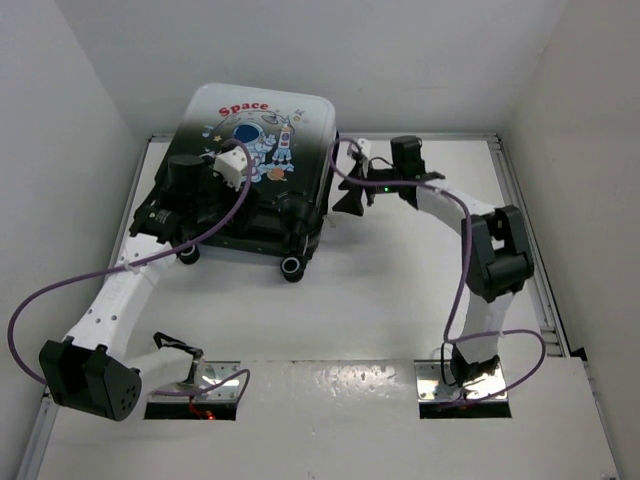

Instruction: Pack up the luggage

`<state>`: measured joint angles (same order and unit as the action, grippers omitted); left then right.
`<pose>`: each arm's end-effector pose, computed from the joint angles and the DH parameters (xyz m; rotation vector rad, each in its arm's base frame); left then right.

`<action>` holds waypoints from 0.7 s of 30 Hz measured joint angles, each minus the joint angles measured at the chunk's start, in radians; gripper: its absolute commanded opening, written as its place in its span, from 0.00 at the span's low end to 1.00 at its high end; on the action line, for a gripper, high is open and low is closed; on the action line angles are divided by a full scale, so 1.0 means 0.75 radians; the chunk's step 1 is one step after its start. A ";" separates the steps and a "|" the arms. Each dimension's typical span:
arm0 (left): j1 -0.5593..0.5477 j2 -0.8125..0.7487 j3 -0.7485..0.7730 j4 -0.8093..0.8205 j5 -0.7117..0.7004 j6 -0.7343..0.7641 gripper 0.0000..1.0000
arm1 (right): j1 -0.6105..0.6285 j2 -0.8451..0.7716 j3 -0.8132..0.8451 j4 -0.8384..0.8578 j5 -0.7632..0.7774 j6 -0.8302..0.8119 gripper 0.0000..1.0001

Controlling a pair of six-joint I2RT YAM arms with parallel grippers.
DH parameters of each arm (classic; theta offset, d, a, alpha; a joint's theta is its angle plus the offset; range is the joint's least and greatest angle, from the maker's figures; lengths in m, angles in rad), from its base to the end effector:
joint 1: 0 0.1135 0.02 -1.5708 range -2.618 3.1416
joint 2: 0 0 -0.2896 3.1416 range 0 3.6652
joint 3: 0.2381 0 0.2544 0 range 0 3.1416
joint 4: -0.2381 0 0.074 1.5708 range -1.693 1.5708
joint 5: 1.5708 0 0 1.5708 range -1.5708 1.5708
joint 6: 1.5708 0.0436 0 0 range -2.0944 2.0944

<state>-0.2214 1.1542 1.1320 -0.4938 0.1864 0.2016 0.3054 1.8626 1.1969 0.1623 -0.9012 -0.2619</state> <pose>0.2450 -0.0634 0.3752 0.5475 2.0103 -0.2065 0.3935 0.1599 0.2366 -1.0623 1.6866 0.9516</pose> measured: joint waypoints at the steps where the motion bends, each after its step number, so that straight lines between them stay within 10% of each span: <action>1: 0.009 -0.004 -0.001 -0.009 0.055 0.018 1.00 | -0.022 0.043 0.095 -0.122 -0.049 -0.036 0.68; 10: 0.078 -0.010 -0.001 -0.062 0.378 0.108 0.96 | -0.108 0.610 0.968 -1.535 -0.312 -0.847 0.55; 21: 0.114 0.078 0.012 -0.068 0.465 0.104 0.96 | -0.089 0.653 0.895 -1.975 -0.477 -1.246 0.69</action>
<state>-0.1356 1.2125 1.1412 -0.5446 0.5350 0.2794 0.2386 2.3520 1.8679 -1.3190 -1.2591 -1.1961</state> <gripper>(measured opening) 0.961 0.669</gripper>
